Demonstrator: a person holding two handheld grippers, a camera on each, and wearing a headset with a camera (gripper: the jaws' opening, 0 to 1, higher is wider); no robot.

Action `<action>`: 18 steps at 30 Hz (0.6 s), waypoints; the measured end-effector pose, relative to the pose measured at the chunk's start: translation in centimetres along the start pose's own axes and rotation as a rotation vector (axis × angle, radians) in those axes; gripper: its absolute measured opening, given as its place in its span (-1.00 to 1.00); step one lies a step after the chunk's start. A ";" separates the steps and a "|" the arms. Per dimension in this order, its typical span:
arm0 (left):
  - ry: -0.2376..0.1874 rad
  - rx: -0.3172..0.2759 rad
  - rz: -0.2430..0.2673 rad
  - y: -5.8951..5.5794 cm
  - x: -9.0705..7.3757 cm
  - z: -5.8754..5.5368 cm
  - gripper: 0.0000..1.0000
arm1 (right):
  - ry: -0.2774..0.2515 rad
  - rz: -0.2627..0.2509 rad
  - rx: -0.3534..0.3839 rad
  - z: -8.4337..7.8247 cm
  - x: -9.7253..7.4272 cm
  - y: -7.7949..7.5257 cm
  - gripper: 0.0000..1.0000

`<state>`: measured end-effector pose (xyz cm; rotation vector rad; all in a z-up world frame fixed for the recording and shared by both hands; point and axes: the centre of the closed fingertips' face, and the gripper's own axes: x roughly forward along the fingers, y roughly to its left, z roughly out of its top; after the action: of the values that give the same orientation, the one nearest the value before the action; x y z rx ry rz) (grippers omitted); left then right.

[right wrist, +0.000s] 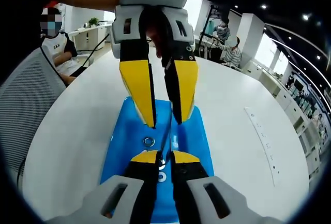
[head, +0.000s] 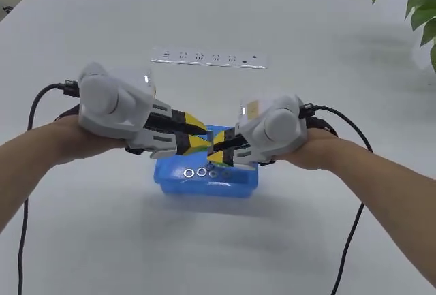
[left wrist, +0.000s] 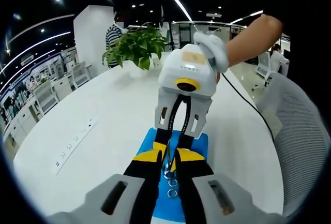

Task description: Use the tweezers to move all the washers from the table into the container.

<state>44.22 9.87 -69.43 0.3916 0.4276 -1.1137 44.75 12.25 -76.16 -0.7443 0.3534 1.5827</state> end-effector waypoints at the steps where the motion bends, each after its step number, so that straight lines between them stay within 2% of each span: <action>1: -0.001 0.002 -0.001 0.0 0.1 0.1 -0.71 | 0.000 0.001 -0.001 0.0 0.0 0.0 -0.81; 7: 0.007 0.025 -0.013 0.0 0.4 0.2 -0.86 | 0.000 0.000 -0.007 0.0 0.0 0.0 -0.81; 18: 0.028 0.061 -0.026 0.1 0.3 0.3 -0.89 | 0.005 -0.001 -0.019 0.1 -0.1 0.1 -0.80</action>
<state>44.43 9.51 -69.35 0.4566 0.4246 -1.1499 44.65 12.23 -76.09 -0.7629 0.3421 1.5852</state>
